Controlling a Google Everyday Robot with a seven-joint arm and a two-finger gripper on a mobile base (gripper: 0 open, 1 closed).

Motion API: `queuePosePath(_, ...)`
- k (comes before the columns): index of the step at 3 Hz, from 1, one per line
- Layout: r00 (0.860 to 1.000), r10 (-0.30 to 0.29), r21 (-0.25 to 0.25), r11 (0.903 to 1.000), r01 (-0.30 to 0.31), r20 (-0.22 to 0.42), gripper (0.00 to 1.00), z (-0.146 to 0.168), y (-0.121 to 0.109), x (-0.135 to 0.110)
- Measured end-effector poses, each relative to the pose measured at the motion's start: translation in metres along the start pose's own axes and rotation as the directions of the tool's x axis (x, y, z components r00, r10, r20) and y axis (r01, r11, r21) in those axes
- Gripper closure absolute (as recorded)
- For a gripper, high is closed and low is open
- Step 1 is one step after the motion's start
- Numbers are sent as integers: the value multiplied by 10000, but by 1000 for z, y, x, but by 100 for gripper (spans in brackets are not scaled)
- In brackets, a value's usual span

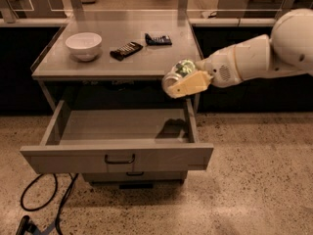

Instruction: Place green can into top drawer

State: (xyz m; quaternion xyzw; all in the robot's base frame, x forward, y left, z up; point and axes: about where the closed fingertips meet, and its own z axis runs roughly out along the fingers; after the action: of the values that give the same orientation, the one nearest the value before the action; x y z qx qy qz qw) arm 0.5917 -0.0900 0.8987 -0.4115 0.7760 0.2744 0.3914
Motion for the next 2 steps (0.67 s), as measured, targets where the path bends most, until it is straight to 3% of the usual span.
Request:
queuePosePath(1, 9934, -382, -1109, 9935, 261, -1085, 100, 92, 30, 55)
queuePosePath(2, 9934, -381, -1111, 9935, 260, -1085, 100, 92, 30, 55)
